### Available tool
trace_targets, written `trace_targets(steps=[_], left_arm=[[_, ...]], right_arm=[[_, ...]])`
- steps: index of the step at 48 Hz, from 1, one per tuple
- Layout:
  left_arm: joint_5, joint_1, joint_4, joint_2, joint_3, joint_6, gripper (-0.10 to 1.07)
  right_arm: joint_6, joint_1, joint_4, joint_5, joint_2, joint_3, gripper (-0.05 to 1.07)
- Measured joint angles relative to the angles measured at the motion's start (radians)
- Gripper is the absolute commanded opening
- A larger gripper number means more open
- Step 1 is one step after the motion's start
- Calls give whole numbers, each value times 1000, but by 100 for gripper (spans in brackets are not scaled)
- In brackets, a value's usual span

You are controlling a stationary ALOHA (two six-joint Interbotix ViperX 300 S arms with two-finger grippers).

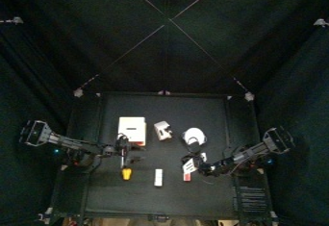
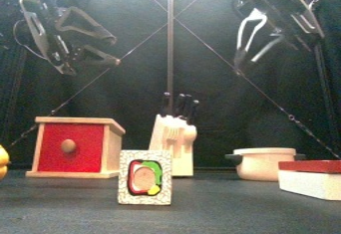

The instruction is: Grab drawer handle

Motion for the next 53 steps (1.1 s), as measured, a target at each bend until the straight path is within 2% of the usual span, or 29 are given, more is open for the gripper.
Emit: trace_targets(steps=[5,11,18,23,32,42,53], left_arm=[[8,-2,-107,-12,0,0,86],[8,0,-207,-26,0,0,86],[8,5,-290,-40,0,-2,86],[9,11,-370,-41,0,-2,86],[11,18,-472,-44,0,-2,86],[61,18,-537,-58,9,-3,86],[130,11,-647,-101,80,-5,86]], right_arm=[[2,-135,-115,-175,-32,11,56],[0,-319,-224,-426,-26,-3,56],[2,-495,-333,-664,29,-61,56],[2,-574,-407,-770,89,-121,55],[2,-618,-506,-828,210,-222,55],[-3,-612,-548,-836,325,-299,55],[-2,-584,-560,-834,411,-341,55]])
